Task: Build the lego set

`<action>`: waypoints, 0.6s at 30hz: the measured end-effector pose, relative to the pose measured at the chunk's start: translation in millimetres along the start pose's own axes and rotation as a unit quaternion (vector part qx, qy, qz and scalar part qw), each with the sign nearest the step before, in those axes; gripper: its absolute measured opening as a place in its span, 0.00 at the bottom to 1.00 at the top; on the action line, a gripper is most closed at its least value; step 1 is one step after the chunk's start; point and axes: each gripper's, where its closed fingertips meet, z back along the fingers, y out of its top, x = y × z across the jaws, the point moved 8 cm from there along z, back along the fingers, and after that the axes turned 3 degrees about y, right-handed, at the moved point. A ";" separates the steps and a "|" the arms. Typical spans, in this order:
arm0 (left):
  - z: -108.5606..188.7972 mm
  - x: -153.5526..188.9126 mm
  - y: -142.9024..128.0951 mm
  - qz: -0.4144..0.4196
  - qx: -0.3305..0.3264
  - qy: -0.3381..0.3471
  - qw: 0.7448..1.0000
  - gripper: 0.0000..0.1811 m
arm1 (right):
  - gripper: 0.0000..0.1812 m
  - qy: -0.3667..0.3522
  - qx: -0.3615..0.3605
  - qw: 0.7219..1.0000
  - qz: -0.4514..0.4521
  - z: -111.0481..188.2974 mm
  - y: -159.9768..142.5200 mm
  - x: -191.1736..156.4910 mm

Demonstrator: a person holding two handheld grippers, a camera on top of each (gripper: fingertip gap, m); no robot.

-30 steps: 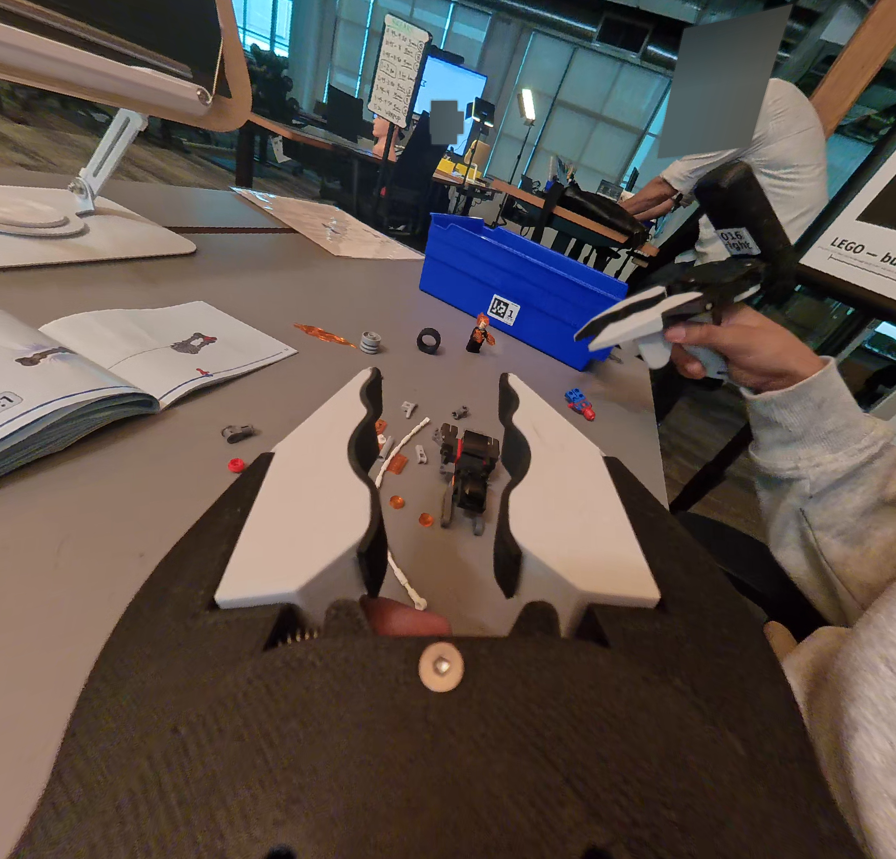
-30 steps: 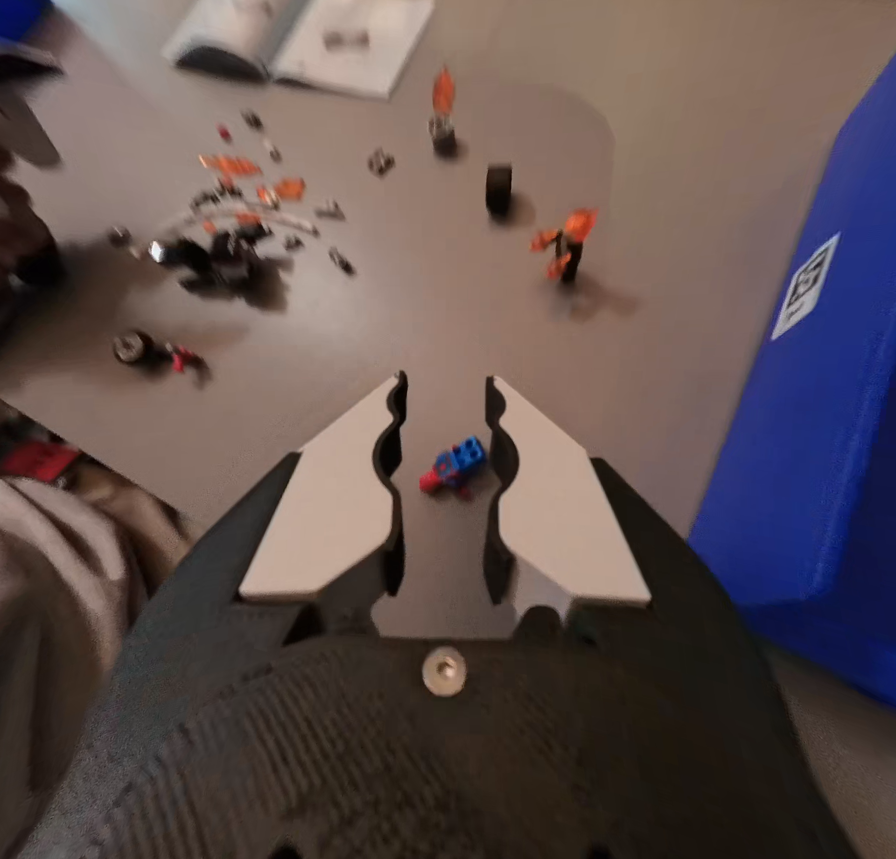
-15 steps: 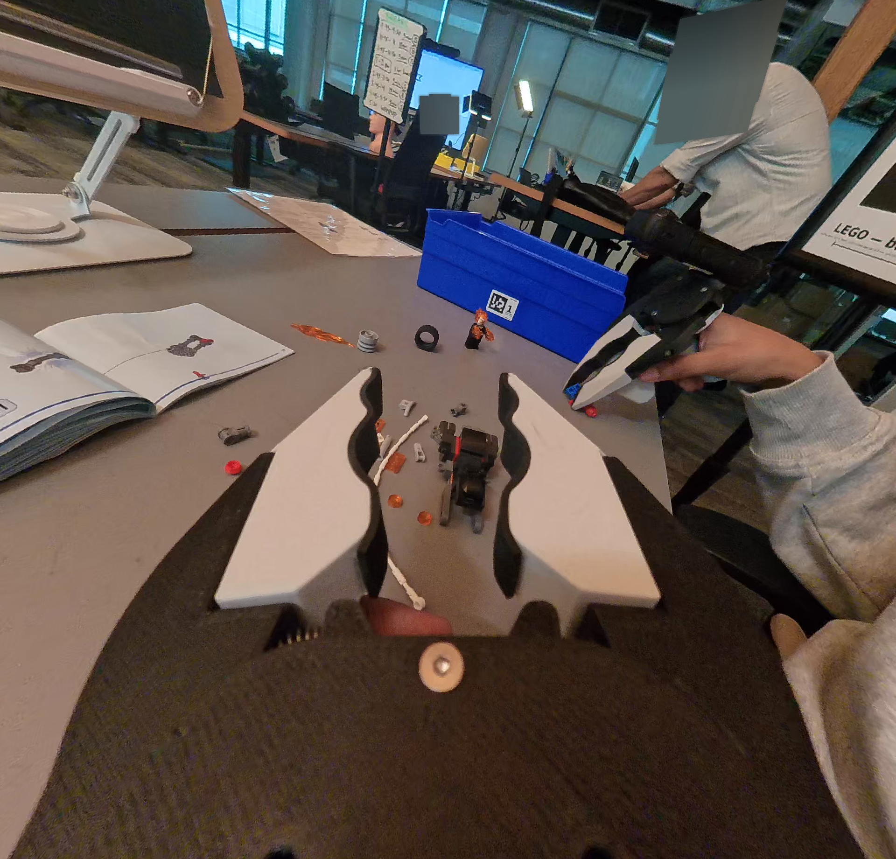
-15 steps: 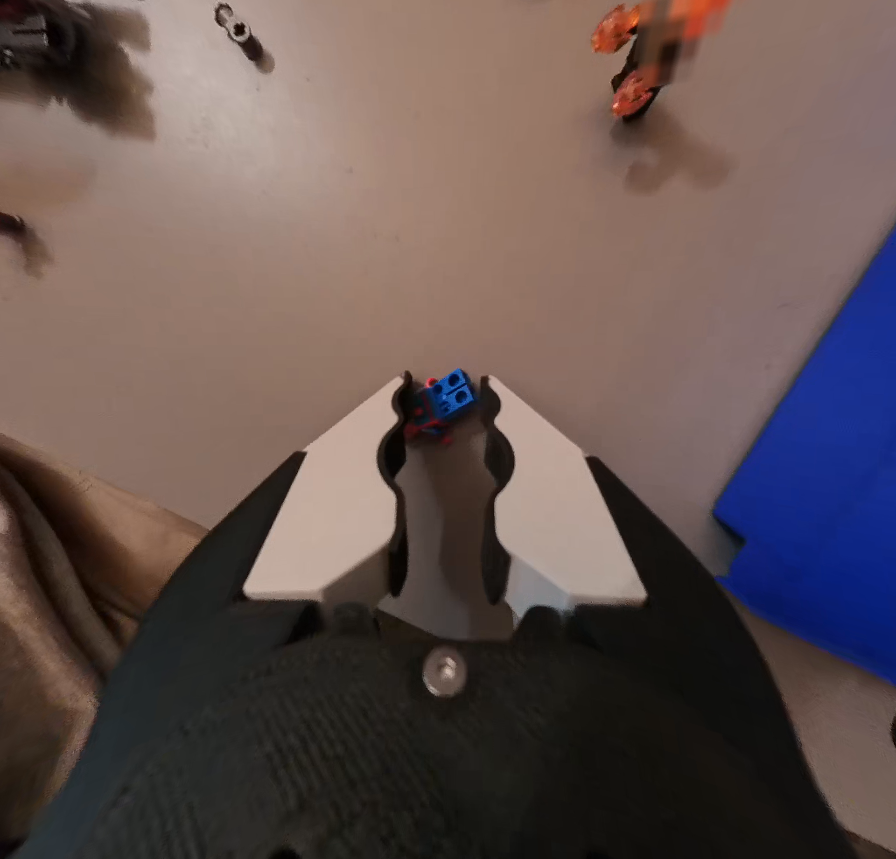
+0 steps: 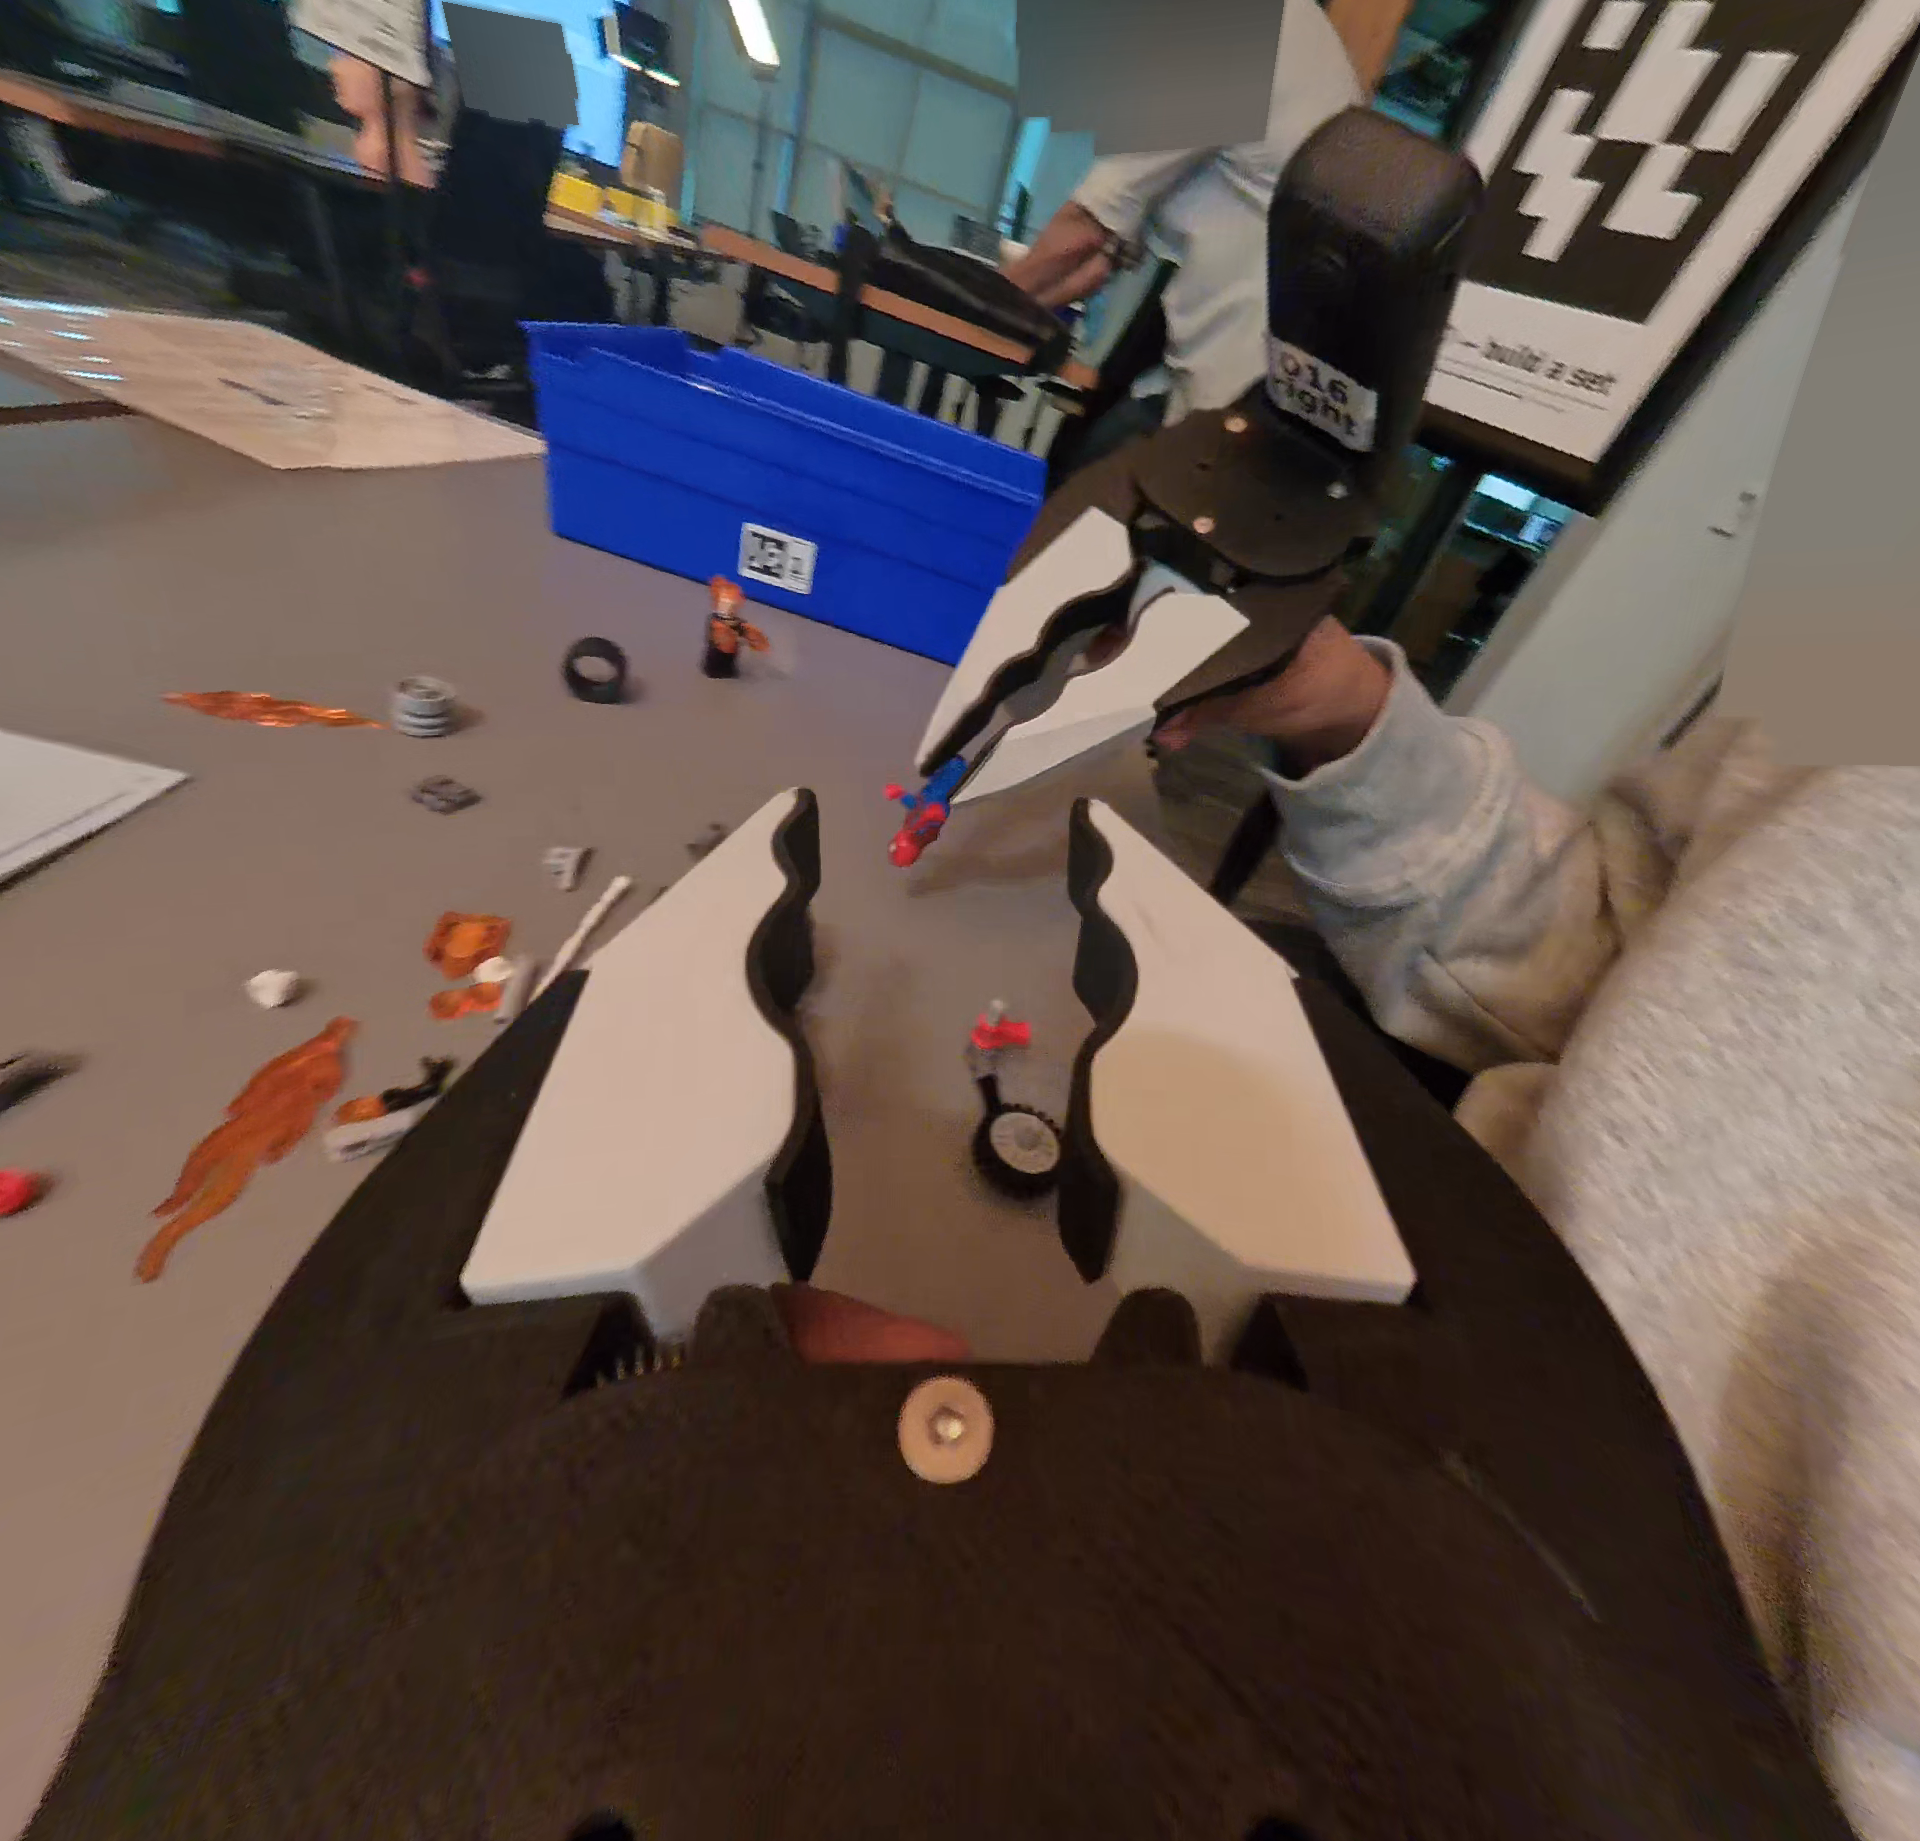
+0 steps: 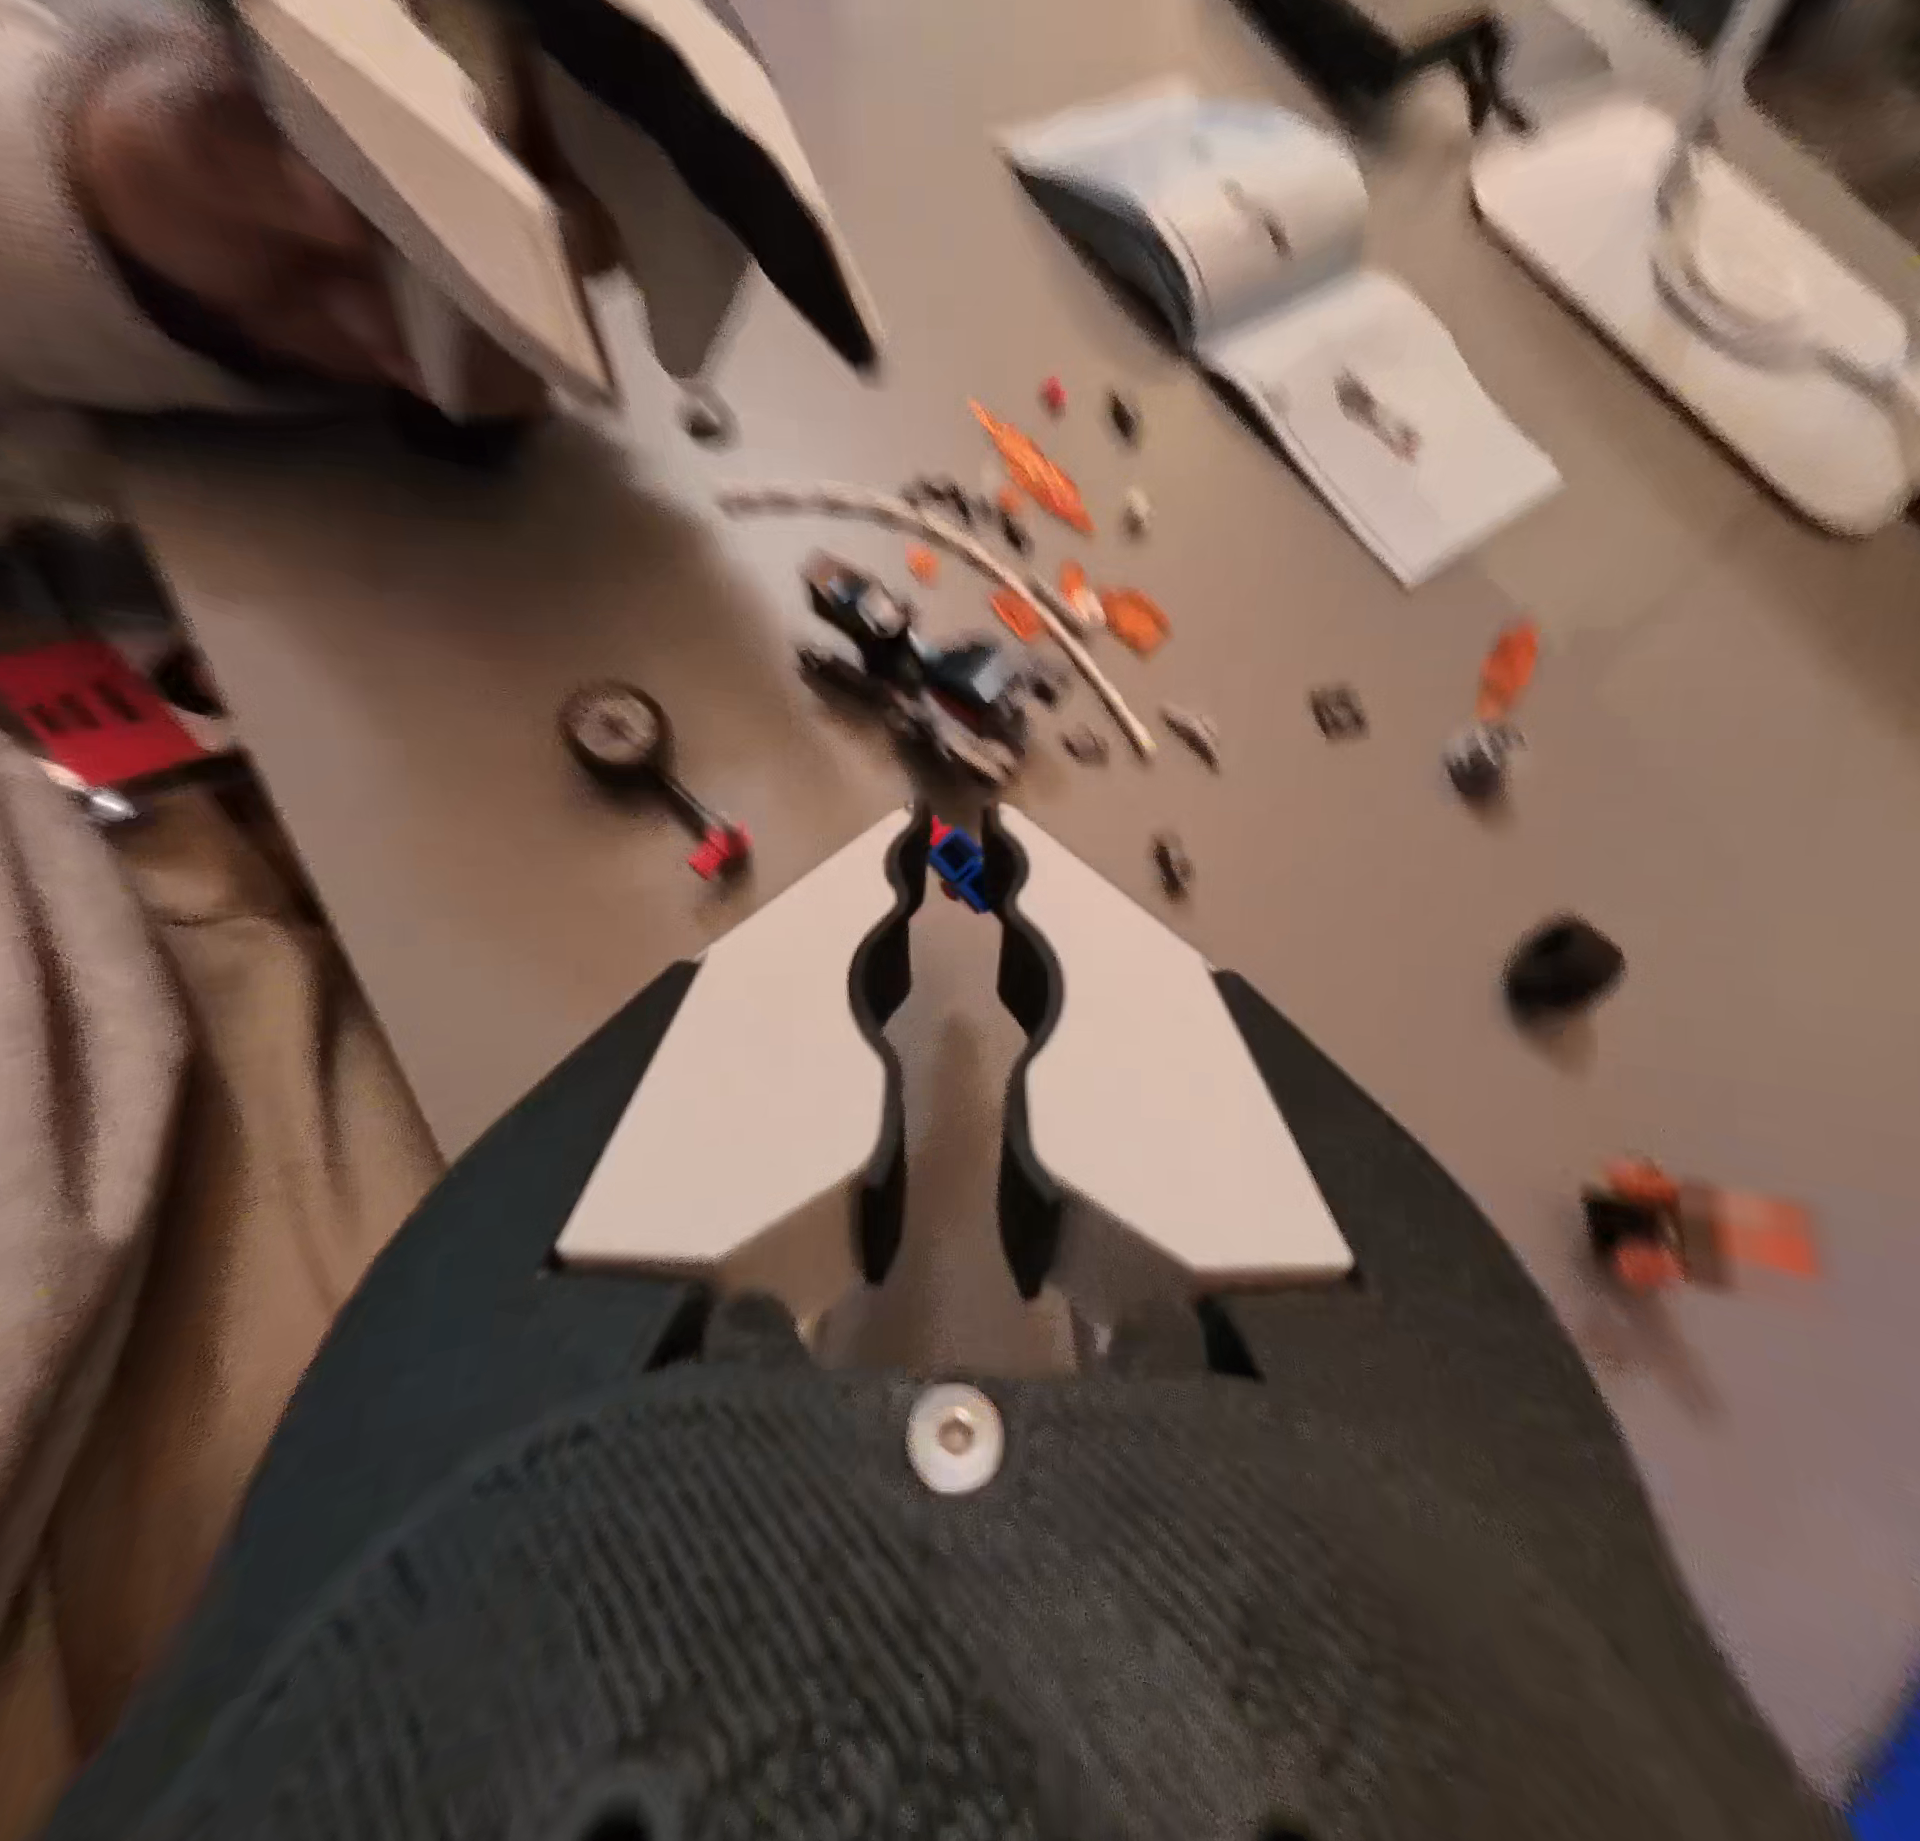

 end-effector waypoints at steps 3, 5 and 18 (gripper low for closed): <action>-5.5 9.5 -2.6 -0.009 -0.017 -0.040 0.999 0.25 | 0.04 0.056 0.108 0.992 0.029 -1.1 22.0 -19.5; -7.8 14.6 -3.9 -0.019 -0.026 -0.056 0.998 0.25 | 0.04 0.073 0.154 0.985 0.037 0.8 31.3 -26.8; -8.8 16.5 -4.9 -0.011 -0.030 -0.068 0.997 0.20 | 0.04 0.111 0.267 0.957 0.018 5.1 46.3 -36.2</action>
